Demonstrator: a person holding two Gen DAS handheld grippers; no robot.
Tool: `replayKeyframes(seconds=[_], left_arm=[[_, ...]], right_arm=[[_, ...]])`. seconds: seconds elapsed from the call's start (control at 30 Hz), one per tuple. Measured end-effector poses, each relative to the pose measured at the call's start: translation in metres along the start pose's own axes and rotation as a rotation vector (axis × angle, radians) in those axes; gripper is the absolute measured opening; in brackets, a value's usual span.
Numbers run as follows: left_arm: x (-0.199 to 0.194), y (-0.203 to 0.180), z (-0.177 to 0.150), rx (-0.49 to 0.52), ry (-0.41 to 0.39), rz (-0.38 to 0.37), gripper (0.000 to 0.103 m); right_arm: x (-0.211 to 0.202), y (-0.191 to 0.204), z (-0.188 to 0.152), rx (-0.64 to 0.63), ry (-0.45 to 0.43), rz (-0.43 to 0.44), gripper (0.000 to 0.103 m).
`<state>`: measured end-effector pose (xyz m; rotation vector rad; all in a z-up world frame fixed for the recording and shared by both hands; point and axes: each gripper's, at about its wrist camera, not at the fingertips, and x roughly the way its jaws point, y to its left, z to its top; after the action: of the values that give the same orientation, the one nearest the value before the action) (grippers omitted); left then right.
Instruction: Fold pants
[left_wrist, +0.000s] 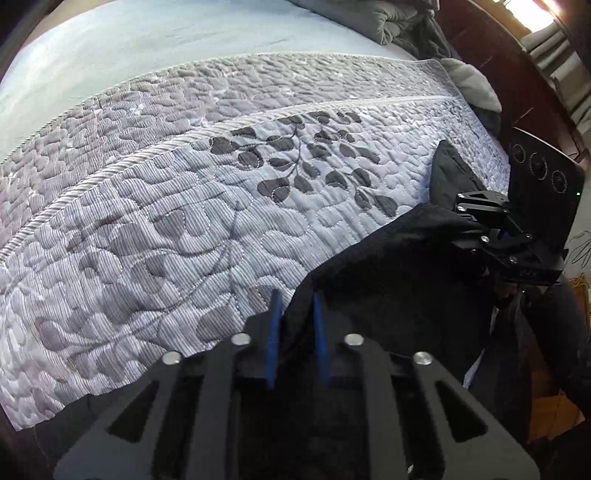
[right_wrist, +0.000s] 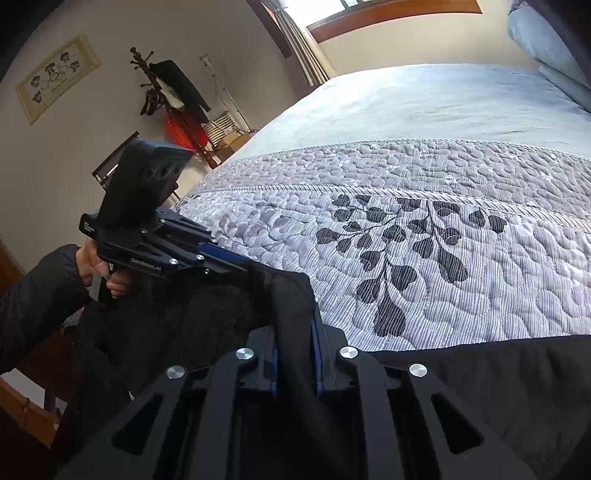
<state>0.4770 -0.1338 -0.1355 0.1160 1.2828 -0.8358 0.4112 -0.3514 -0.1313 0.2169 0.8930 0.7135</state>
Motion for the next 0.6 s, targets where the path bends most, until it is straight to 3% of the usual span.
replayKeyframes(seconds=[0.07,0.37,0.6], left_arm=[[-0.007,-0.004,-0.002,0.002,-0.019,0.001,0.006],[-0.050,-0.039,-0.020,0.002,-0.120,0.073,0.004],[-0.092,-0.081,-0.065,-0.015,-0.186,0.124,0.004]], right_arm=[[-0.003,0.002,0.001,0.000,-0.008,-0.004,0.013],[-0.027,0.026,-0.003,-0.001,-0.053,-0.061,0.013],[-0.064,0.075,-0.027,0.007,-0.136,-0.115,0.014]])
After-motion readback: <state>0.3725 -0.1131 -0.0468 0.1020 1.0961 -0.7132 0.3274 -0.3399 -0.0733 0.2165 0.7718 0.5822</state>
